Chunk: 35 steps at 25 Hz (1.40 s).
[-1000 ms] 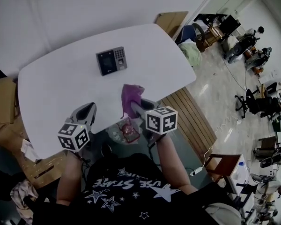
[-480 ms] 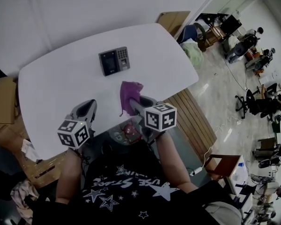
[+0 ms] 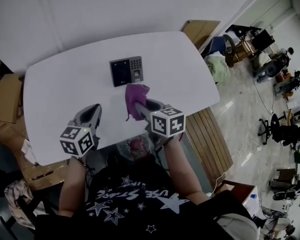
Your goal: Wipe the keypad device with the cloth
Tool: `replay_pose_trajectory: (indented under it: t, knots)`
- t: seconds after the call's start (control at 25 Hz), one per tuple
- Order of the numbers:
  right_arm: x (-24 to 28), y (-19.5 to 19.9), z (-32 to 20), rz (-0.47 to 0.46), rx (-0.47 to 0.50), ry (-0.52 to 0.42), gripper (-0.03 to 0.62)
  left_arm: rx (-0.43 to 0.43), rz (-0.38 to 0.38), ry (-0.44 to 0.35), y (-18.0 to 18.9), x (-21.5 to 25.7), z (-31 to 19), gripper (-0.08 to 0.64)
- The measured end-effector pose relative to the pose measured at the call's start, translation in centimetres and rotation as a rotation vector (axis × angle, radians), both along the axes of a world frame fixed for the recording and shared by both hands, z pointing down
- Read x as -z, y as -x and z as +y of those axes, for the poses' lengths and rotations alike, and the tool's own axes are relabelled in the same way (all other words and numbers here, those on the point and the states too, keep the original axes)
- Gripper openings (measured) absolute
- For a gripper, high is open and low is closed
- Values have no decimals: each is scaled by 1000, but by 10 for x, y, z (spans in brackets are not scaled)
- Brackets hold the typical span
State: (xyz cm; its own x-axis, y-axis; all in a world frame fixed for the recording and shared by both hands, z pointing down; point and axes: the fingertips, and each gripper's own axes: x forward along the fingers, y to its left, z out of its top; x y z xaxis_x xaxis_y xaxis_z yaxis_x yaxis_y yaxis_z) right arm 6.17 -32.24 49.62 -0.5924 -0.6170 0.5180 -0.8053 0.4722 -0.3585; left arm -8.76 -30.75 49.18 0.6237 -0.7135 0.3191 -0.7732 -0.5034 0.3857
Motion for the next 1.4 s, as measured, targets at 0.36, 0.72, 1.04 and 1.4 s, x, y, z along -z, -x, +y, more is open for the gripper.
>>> replay_pose_trajectory:
  t: [0.36, 0.72, 1.04, 1.4]
  knots:
    - [-11, -7, -51, 3, 130, 16, 98, 107, -37, 3, -13, 1, -33, 8]
    - [-23, 23, -96, 11, 239, 28, 98, 182, -52, 29, -6, -4, -58, 8]
    - [-31, 48, -123, 2, 270, 23, 98, 221, -51, 50, 5, -12, -72, 8]
    - [-45, 56, -146, -1, 254, 30, 98, 241, -55, 63, 4, -14, -74, 8]
